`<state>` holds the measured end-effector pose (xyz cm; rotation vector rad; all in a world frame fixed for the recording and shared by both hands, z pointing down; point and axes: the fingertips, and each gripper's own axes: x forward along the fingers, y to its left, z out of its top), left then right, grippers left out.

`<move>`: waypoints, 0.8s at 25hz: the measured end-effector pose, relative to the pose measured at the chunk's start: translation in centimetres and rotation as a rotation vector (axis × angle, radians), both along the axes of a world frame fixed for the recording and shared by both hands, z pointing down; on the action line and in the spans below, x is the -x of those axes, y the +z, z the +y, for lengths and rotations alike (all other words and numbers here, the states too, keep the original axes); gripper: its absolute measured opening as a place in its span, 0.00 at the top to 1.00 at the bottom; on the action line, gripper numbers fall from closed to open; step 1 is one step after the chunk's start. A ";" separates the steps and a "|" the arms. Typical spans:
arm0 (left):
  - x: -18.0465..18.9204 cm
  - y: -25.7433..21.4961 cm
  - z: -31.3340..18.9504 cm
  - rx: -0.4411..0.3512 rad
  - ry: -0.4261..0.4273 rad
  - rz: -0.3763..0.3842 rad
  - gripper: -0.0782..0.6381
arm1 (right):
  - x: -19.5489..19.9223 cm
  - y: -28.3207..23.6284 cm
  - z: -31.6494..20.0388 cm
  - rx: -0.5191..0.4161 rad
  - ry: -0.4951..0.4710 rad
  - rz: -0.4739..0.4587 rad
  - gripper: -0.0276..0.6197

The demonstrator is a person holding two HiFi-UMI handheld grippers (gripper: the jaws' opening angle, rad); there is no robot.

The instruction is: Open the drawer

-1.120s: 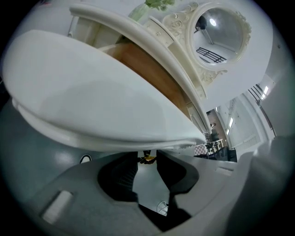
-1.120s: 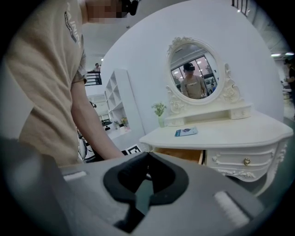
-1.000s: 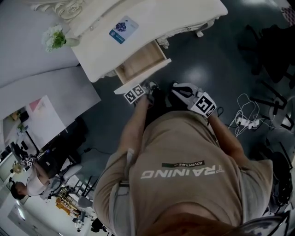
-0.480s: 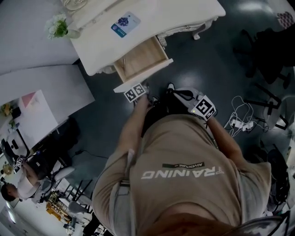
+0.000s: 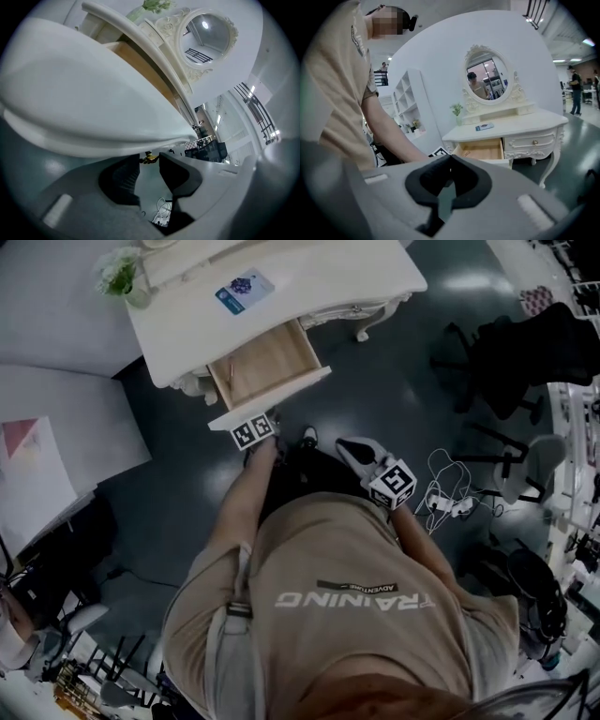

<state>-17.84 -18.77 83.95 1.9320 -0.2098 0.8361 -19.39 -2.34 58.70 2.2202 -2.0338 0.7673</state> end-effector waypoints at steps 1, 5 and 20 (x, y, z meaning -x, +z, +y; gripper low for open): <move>0.0 -0.1 0.1 0.000 0.002 0.007 0.71 | 0.4 -0.1 0.5 0.000 0.010 0.002 0.97; 0.5 -0.9 0.4 0.049 -0.034 0.050 0.71 | 1.5 0.5 2.2 0.023 -0.001 0.029 0.97; 3.5 -16.9 3.0 -0.346 0.108 0.276 0.81 | -3.5 -1.0 0.3 0.014 -0.039 0.011 0.97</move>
